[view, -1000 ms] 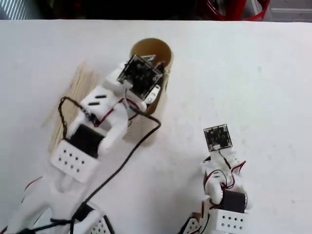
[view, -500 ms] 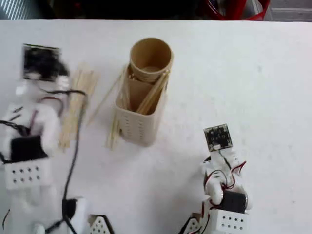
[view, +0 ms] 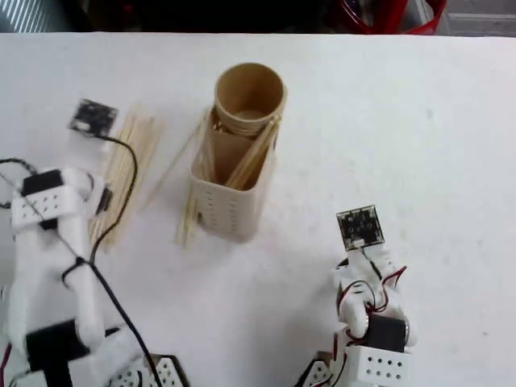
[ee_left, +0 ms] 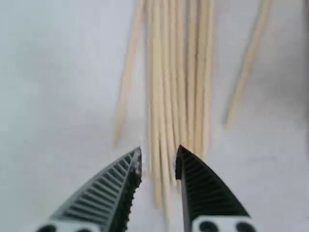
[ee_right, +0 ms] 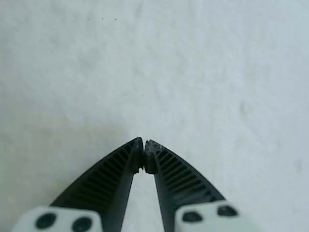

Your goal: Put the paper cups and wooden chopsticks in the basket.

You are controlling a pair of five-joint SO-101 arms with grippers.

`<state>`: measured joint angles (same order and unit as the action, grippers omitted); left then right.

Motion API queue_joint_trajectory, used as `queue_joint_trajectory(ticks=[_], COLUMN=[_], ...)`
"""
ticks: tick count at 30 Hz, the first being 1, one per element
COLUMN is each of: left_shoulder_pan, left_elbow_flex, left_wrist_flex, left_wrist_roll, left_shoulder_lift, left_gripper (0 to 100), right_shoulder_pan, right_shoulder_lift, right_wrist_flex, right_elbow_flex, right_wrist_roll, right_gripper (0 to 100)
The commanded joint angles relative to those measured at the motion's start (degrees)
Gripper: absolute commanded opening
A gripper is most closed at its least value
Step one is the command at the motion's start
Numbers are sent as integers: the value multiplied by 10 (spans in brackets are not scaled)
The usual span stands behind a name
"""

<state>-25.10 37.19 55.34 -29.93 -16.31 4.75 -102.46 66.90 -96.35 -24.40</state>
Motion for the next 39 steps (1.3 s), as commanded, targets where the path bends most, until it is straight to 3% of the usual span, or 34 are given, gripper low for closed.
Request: queue_joint_trajectory(ticks=[1, 24, 30, 35, 39], left_shoulder_pan=[56, 86, 88, 105, 132], left_elbow_flex=[-79, -330, -356, -354, -353], left_wrist_flex=[21, 39, 63, 91, 131], left_wrist_roll=[-34, -41, -41, -46, -43], left_shoulder_lift=[76, 415, 436, 436, 434], left_gripper=[133, 132, 129, 41, 43], right_shoulder_pan=[1, 1, 1, 1, 1], right_shoulder_lift=[-1, -1, -1, -1, -1], right_wrist_flex=[-7, -7, -7, -7, -7], right_elbow_flex=[-5, -5, -5, -5, -5], right_wrist_roll=[1, 1, 1, 1, 1], right_gripper=[18, 18, 18, 18, 18])
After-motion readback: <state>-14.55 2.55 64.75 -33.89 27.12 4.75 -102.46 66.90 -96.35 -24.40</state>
